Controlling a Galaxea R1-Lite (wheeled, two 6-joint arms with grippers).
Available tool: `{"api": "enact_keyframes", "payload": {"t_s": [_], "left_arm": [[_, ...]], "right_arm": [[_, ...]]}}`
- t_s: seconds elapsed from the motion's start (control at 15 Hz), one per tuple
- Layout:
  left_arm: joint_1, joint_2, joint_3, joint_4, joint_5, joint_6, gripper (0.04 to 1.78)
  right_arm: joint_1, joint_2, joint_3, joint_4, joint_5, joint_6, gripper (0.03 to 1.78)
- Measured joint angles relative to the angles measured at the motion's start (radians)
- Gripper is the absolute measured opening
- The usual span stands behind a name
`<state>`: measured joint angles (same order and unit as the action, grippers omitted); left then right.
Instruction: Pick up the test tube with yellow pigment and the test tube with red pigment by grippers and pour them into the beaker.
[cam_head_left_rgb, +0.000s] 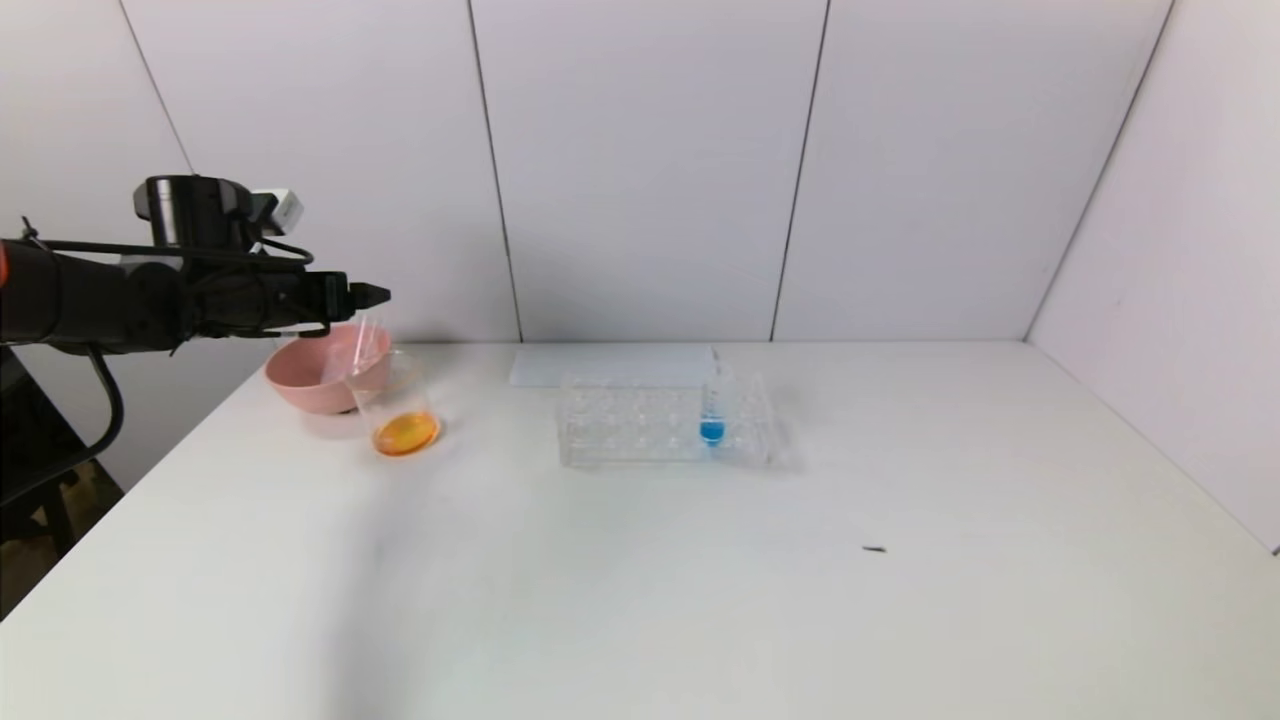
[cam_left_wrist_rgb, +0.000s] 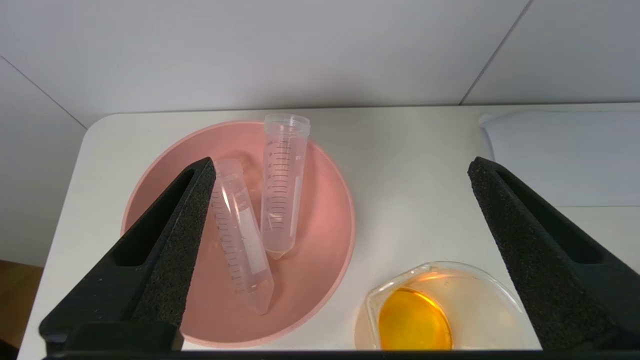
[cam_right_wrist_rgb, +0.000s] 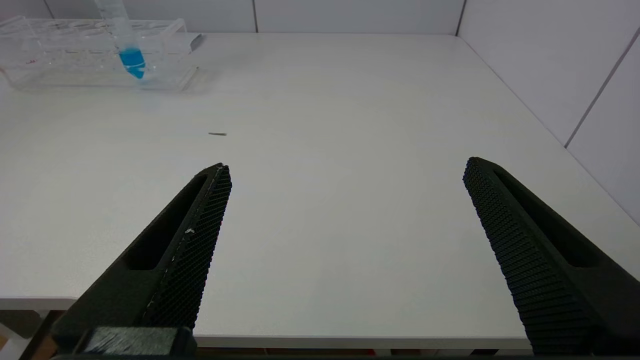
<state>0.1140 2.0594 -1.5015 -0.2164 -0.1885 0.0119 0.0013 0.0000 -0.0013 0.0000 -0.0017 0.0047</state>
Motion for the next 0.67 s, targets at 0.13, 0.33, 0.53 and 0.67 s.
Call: {"api": "enact_keyframes", "payload": {"t_s": [0.13, 0.33, 0.53, 0.67], "left_arm": [[-0.01, -0.061, 0.058, -0.025, 0.001, 0.002, 1.76], [-0.017, -0.169, 0.159, -0.031, 0.001, 0.009, 1.76], [-0.02, -0.282, 0.261, -0.032, 0.001, 0.014, 1.76], [-0.02, -0.357, 0.316, -0.032, 0.001, 0.016, 1.76]], "right_arm": [[0.0, 0.0, 0.0, 0.0, 0.0, 0.0, 1.7], [0.0, 0.0, 0.0, 0.0, 0.0, -0.001, 1.7], [0.0, 0.0, 0.0, 0.0, 0.0, 0.0, 1.7], [0.0, 0.0, 0.0, 0.0, 0.0, 0.0, 1.7]]}}
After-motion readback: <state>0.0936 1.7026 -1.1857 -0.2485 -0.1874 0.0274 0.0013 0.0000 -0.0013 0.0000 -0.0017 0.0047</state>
